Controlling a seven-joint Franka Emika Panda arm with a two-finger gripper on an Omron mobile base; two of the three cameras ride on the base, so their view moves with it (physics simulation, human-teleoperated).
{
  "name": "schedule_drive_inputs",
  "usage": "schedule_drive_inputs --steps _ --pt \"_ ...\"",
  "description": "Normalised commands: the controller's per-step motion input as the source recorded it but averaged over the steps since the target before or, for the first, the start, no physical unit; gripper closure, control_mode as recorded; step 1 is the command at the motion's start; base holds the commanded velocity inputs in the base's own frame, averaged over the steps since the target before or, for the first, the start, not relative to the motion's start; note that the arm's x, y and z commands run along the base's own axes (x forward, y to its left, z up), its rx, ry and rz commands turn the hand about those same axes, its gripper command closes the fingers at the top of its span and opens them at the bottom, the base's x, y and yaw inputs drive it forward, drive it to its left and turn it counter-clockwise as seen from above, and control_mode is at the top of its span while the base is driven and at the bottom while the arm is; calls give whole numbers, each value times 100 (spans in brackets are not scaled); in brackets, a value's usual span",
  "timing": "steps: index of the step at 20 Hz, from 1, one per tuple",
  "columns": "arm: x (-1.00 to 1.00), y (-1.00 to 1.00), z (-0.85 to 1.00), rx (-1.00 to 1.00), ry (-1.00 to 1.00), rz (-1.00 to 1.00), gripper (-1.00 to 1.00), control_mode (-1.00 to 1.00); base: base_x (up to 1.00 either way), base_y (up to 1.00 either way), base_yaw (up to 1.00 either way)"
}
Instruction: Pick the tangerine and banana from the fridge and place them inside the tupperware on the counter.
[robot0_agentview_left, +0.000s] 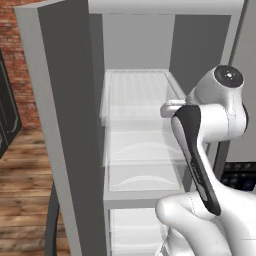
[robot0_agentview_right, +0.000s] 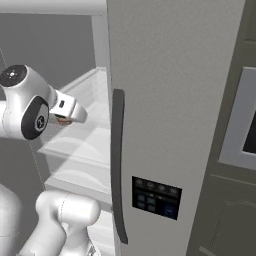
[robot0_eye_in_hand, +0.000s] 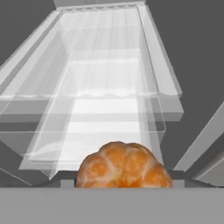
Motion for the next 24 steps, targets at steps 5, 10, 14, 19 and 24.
schedule_drive_inputs --steps 5,10,14,19,24 --pt "-66 0 15 0 11 0 100 -100 0 0 0" --pt "-75 0 -5 0 -1 -2 100 -100 0 0 0" --pt "-65 -3 -11 0 0 -12 100 -100 0 0 0" --pt "0 0 0 0 0 0 100 100 -60 -17 14" --pt "0 0 0 0 0 0 100 100 -70 -29 49"
